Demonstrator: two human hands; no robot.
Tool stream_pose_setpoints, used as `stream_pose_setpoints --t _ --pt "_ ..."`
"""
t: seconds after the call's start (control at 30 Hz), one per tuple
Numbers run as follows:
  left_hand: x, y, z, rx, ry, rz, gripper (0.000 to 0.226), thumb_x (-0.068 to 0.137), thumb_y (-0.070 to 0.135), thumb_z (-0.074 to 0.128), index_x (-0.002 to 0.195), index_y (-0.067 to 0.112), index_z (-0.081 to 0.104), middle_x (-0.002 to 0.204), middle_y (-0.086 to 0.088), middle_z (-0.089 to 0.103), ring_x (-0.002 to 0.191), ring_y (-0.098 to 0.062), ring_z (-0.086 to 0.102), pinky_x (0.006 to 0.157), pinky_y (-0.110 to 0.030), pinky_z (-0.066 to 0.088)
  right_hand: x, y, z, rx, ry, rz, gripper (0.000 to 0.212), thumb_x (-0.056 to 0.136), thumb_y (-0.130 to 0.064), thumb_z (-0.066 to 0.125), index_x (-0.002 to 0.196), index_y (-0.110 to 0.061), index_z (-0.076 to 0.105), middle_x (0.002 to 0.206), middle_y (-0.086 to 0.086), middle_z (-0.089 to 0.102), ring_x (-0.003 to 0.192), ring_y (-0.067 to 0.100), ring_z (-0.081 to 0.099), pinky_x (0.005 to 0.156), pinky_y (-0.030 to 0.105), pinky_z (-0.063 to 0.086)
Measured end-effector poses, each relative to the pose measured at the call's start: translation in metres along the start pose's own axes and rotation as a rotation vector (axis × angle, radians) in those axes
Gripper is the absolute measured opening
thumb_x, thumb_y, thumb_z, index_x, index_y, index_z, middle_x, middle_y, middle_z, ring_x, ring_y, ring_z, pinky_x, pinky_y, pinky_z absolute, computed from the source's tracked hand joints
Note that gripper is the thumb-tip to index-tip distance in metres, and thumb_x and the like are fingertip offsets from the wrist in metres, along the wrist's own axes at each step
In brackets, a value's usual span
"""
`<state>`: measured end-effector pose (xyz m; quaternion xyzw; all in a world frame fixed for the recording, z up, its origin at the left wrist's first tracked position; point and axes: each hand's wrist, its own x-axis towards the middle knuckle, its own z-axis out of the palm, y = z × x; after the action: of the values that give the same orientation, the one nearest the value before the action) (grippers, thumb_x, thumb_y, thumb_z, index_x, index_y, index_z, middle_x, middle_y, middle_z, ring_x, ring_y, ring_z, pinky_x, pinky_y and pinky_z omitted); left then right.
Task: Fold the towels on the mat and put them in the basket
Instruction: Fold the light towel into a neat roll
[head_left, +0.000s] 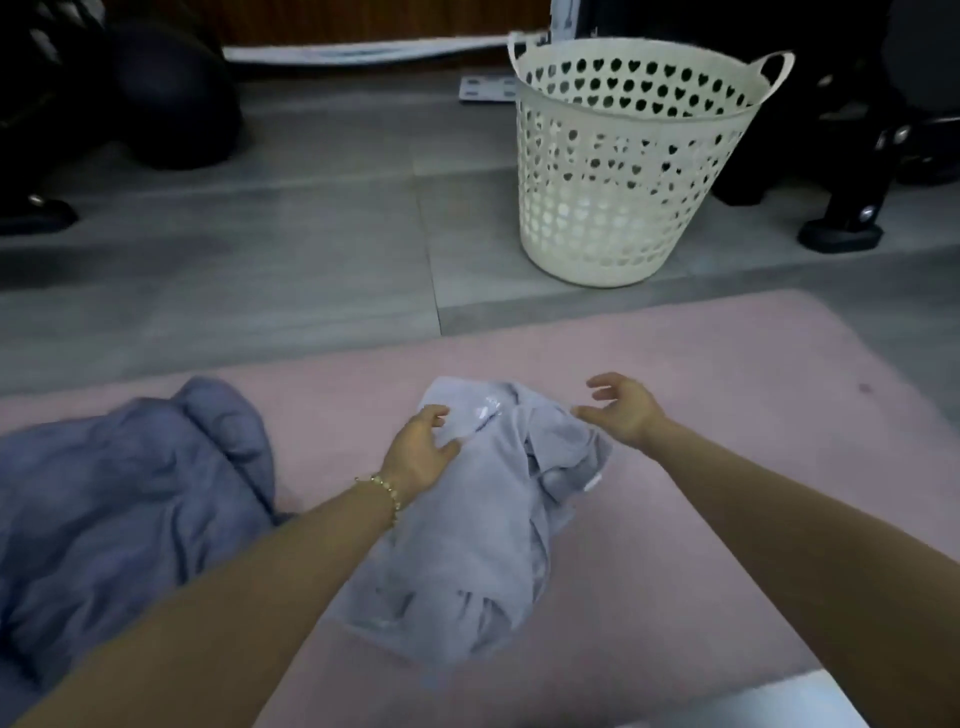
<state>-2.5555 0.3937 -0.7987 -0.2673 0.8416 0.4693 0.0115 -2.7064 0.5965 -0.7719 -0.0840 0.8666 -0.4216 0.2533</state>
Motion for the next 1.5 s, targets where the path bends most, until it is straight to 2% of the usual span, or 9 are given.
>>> stream_pose_setpoints --t 0.4,0.53,0.63,0.93,1.07,1.2,1.3,1.4,1.5 --pt "0.076 -0.038 0.118 0.111 -0.237 0.025 0.046 0.091 0.038 0.057 0.132 0.018 0.049 0.131 0.001 0.055 0.119 -0.017 0.052 0.098 -0.026 0.042 0.058 0.109 0.038 0.352 -0.008 0.392 0.018 0.089 -0.019 0.064 0.092 -0.001 0.063 0.09 0.015 0.064 0.072 0.02 0.062 0.054 0.017 0.052" --pt "0.088 -0.043 0.137 0.052 -0.055 -0.074 0.039 0.076 0.046 0.073 0.103 0.024 0.057 0.101 0.011 0.061 0.096 -0.01 0.06 0.083 -0.027 0.05 0.072 0.116 0.062 0.594 0.071 0.512 0.032 0.087 -0.023 0.068 0.107 0.001 0.064 0.088 0.014 0.066 0.074 0.021 0.062 0.058 0.024 0.052" --pt "0.091 -0.039 0.145 0.169 0.023 -0.061 0.046 0.067 0.051 0.078 0.09 0.022 0.05 0.079 0.014 0.057 0.076 -0.006 0.057 0.066 -0.023 0.045 0.081 0.117 0.073 0.617 0.204 0.592 0.021 0.084 -0.022 0.071 0.082 -0.002 0.063 0.064 0.01 0.058 0.054 0.018 0.052 0.045 0.023 0.044" --pt "0.112 -0.042 0.143 -0.12 -0.285 0.065 0.024 0.083 0.012 0.069 0.063 0.016 0.058 0.059 0.003 0.053 0.049 0.001 0.044 0.058 -0.018 0.037 0.074 0.165 0.025 0.373 0.38 0.392 0.035 0.088 -0.02 0.066 0.056 -0.009 0.058 0.051 0.003 0.058 0.049 0.014 0.05 0.05 0.02 0.045" --pt "0.119 -0.047 0.131 -0.127 -0.232 0.001 0.013 0.083 0.017 0.07 0.077 0.016 0.059 0.066 0.003 0.056 0.061 -0.005 0.051 0.057 -0.008 0.041 0.069 0.177 0.02 0.357 0.214 0.444 0.024 0.087 -0.021 0.066 0.07 -0.006 0.062 0.06 0.006 0.062 0.05 0.014 0.055 0.047 0.021 0.047" --pt "0.103 -0.064 0.109 -0.072 -0.262 0.127 0.019 0.079 0.026 0.074 0.09 0.026 0.059 0.09 0.011 0.063 0.084 -0.003 0.058 0.079 -0.012 0.045 0.068 0.155 0.03 0.056 0.497 0.182 0.017 0.087 -0.019 0.064 0.093 -0.009 0.052 0.091 0.005 0.052 0.073 0.017 0.049 0.068 0.025 0.038" --pt "0.083 -0.077 0.085 0.076 -0.297 0.358 0.025 0.077 0.049 0.068 0.085 0.025 0.067 0.09 0.013 0.068 0.089 -0.002 0.061 0.085 -0.016 0.045 0.041 0.128 0.051 0.008 0.255 -0.146 0.008 0.088 -0.019 0.064 0.084 -0.015 0.059 0.082 -0.006 0.054 0.065 0.004 0.051 0.061 0.014 0.039" --pt "0.058 -0.094 0.072 0.218 -0.289 0.439 0.054 0.072 0.077 0.05 0.09 0.031 0.07 0.095 0.02 0.066 0.095 0.003 0.057 0.095 -0.017 0.036 0.009 0.128 0.091 -0.026 -0.206 -0.048 0.027 0.086 -0.028 0.067 0.07 -0.006 0.064 0.061 -0.001 0.062 0.05 0.003 0.055 0.057 0.02 0.048" --pt "0.033 -0.105 0.066 0.332 -0.383 0.377 0.077 0.061 0.088 0.043 0.115 0.036 0.063 0.126 0.018 0.052 0.123 -0.003 0.044 0.108 -0.019 0.025 -0.008 0.137 0.117 -0.161 -0.243 0.075 0.037 0.076 -0.04 0.075 0.075 -0.006 0.061 0.063 -0.001 0.063 0.057 0.011 0.06 0.06 0.027 0.051"
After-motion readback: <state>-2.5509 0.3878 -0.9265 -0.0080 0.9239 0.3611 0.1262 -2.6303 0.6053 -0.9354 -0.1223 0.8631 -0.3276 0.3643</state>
